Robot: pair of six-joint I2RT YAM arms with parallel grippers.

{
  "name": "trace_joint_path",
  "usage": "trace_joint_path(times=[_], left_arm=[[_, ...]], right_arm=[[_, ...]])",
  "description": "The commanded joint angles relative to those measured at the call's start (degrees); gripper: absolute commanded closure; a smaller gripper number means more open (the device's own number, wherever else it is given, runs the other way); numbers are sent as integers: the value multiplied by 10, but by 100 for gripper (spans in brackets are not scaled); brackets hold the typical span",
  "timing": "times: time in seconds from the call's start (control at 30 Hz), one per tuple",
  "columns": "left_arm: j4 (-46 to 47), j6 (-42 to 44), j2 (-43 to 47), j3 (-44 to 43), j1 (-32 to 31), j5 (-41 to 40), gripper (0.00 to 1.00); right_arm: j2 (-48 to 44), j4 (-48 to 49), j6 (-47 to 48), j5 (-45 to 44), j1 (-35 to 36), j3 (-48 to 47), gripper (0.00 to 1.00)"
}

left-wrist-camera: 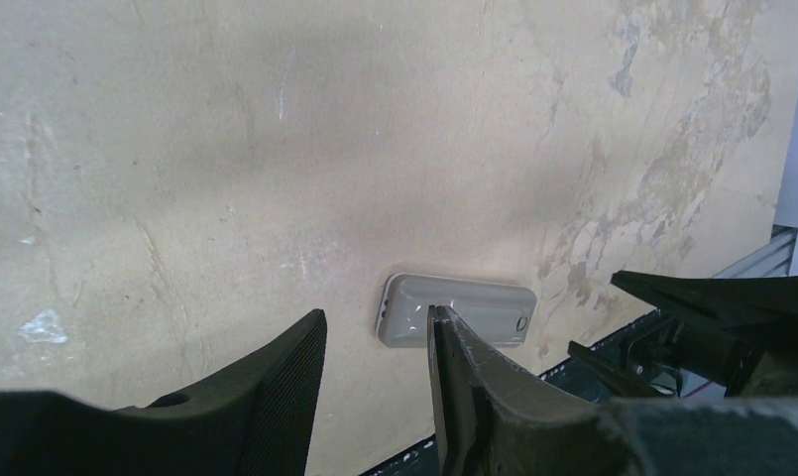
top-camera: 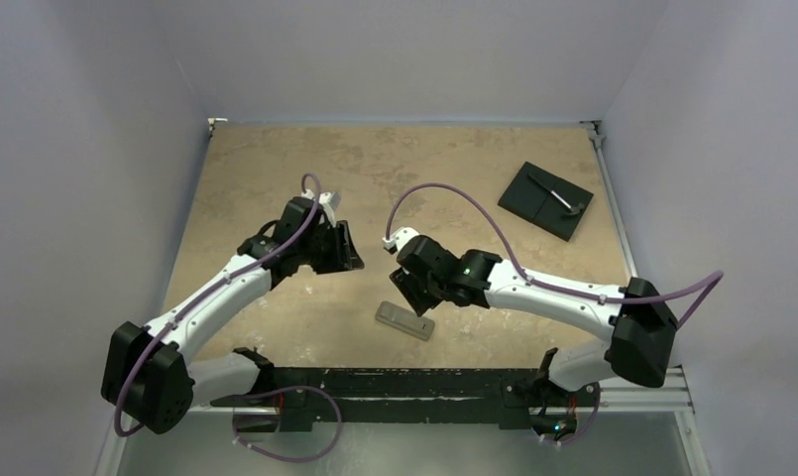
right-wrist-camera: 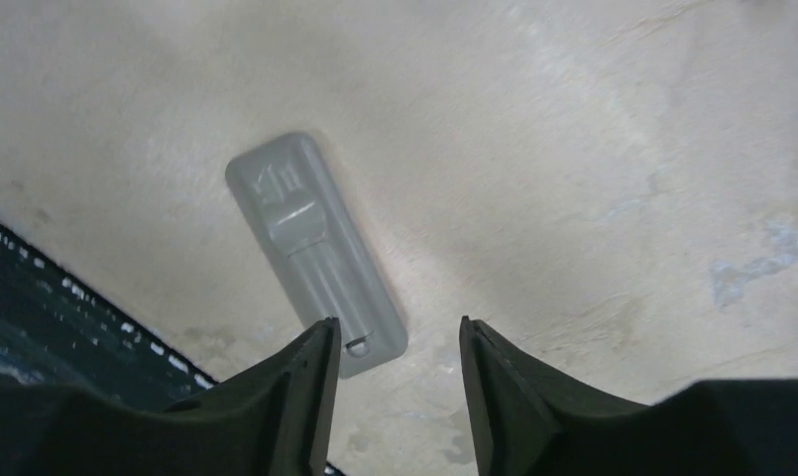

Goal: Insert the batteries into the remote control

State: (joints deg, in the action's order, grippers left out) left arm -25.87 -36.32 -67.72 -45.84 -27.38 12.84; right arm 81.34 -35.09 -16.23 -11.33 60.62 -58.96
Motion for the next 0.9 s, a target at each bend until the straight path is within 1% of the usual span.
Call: trace_joint_path(times=[0.0, 0.1, 0.2, 0.4, 0.43, 0.53, 0.6, 0.63, 0.73, 0.8, 0.87], left_arm=[[-39, 29, 17, -56, 5, -48, 58], [-63, 41, 18, -89, 5, -72, 58], [-84, 57, 20, -116, 5, -94, 58], [-112, 94, 20, -158, 7, -125, 55], [-118, 101, 16, -165, 10, -127, 53], [-126, 117, 10, -174, 33, -142, 50], [-126, 127, 8, -173, 67, -132, 49], [-124, 130, 9, -170, 88, -112, 49], [-109, 127, 17, -153, 135, -84, 47], [-96, 122, 28, -141, 149, -65, 46], [-88, 119, 41, -130, 157, -63, 46]], right_arm=[[-32, 16, 16, -50, -22, -38, 41], [-49, 18, 24, -53, -48, -47, 34], [-78, 27, 29, -49, -76, -48, 25], [-132, 41, 31, -27, -168, -51, 6], [-139, 43, 30, -20, -187, -50, 5], [-162, 48, 27, 8, -254, -47, 2], [-180, 52, 18, 13, -290, -41, 1], [-191, 54, 9, 14, -306, -38, 1], [-239, 72, -21, 40, -357, -11, 1], [-270, 84, -31, 51, -382, 7, 1], [-296, 89, -32, 48, -386, 21, 1]])
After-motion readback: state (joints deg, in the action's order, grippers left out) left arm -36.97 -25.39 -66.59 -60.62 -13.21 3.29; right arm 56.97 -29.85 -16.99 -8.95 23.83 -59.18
